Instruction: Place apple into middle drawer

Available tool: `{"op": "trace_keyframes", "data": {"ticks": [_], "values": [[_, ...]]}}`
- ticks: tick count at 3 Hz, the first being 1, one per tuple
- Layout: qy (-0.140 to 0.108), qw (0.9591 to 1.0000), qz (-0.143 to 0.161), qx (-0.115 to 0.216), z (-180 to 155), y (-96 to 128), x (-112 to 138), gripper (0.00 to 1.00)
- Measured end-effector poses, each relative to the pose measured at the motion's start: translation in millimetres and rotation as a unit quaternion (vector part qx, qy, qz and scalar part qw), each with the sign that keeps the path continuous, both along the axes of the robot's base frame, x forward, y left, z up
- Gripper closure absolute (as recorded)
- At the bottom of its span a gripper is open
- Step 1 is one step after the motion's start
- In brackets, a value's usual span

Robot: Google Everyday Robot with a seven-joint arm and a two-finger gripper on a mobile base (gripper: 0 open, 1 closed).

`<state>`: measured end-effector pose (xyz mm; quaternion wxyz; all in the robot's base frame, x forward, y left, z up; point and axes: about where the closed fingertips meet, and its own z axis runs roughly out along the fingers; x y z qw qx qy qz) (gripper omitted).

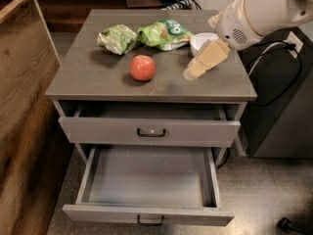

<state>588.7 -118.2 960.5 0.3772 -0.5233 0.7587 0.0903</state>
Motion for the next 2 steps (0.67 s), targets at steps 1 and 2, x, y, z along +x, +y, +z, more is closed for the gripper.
{"op": "trace_keyframes", "data": {"ticks": [1, 2], "values": [[-0.006, 1.0, -0.006, 0.005, -0.6, 4.6, 1.3, 0.0], [-0.007, 0.9995, -0.001, 0.03, -19.3, 30.8, 15.1, 0.0]]}}
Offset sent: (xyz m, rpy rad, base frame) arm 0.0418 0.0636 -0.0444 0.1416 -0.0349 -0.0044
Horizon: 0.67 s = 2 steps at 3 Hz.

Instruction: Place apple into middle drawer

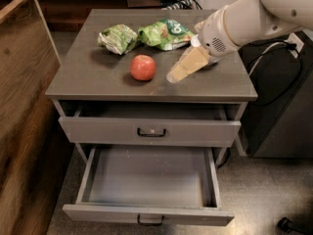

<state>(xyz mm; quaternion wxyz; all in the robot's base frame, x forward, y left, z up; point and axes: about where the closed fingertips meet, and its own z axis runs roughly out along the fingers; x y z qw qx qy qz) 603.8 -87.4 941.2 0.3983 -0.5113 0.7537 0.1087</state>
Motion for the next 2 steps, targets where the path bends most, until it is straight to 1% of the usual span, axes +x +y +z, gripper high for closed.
{"op": "trace_keyframes", "data": {"ticks": [1, 2], "values": [[-0.004, 0.9992, 0.023, 0.033, -12.6, 34.1, 14.8, 0.0], [0.004, 0.9971, 0.044, 0.062, -28.1, 60.6, 27.3, 0.0]]}}
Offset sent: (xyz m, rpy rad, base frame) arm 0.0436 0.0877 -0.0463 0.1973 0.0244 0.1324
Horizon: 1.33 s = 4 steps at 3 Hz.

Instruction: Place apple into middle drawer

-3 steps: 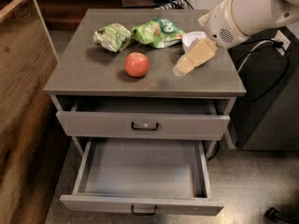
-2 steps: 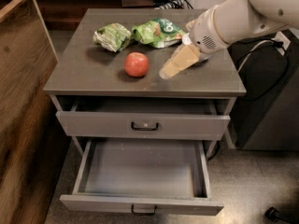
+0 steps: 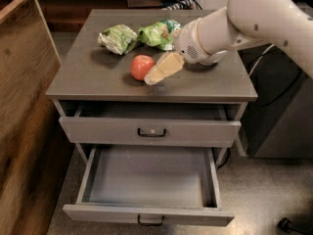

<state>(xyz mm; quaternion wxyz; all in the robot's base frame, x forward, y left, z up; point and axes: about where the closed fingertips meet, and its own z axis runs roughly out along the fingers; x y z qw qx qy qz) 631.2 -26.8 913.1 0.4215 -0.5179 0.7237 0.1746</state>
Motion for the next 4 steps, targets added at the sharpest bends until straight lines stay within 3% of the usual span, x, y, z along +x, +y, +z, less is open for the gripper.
{"op": "trace_keyframes", "data": {"ticks": [3, 4], "values": [[0.068, 0.9956, 0.059, 0.026, -65.1, 55.5, 37.7, 0.0], [0.072, 0.9945, 0.066, 0.037, -70.6, 64.2, 53.2, 0.18]]}}
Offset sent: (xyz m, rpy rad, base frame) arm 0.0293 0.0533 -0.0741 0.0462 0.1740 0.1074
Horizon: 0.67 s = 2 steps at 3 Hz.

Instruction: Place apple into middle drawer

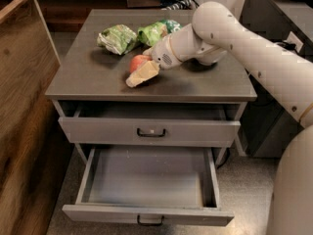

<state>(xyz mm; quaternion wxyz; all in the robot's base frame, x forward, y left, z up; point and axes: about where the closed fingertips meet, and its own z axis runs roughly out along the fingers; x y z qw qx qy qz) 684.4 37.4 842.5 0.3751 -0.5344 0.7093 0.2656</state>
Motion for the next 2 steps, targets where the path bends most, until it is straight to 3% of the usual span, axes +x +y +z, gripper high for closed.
{"op": "trace_keyframes", "data": {"ticks": [1, 2], "values": [[-0.011, 0.9997, -0.02, 0.011, 11.6, -11.5, -2.7, 0.42], [-0.032, 0.9982, -0.048, 0.014, 33.2, -33.7, -23.6, 0.65]]}}
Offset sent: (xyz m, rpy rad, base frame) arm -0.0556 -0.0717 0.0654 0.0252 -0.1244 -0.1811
